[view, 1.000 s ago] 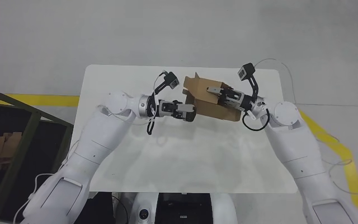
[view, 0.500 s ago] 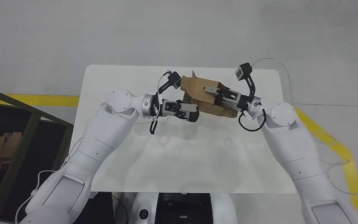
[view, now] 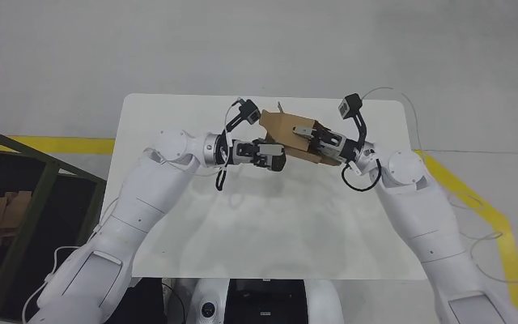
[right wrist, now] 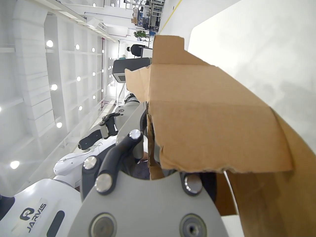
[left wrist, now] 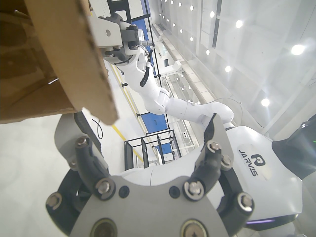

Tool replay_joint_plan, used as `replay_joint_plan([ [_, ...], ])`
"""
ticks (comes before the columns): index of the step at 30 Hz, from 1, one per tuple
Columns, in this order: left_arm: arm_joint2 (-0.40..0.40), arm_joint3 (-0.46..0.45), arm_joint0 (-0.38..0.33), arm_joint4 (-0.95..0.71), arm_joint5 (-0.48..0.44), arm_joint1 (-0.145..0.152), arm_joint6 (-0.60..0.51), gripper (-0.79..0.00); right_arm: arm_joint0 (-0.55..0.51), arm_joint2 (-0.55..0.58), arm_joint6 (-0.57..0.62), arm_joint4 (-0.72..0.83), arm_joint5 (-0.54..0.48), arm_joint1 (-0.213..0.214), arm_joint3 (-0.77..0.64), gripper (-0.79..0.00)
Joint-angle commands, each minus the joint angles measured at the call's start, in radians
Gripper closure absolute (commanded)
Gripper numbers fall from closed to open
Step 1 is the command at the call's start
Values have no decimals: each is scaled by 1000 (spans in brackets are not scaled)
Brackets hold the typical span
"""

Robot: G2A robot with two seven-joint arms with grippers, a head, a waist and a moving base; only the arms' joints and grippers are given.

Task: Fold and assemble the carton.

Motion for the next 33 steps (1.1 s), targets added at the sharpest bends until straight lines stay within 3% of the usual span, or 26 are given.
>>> replay_joint_plan([
  [1, -3, -1, 1, 2, 0, 1, 1, -785, -2, 0, -8, -3, 3, -1, -3, 0],
  [23, -32, -15, 14, 4, 9, 7, -22, -785, 3, 7, -22, -16, 14, -8, 5, 0],
  [33, -129, -13, 63, -20, 0, 32, -34, -785, -14, 81, 87, -9, -7, 12, 37, 0],
])
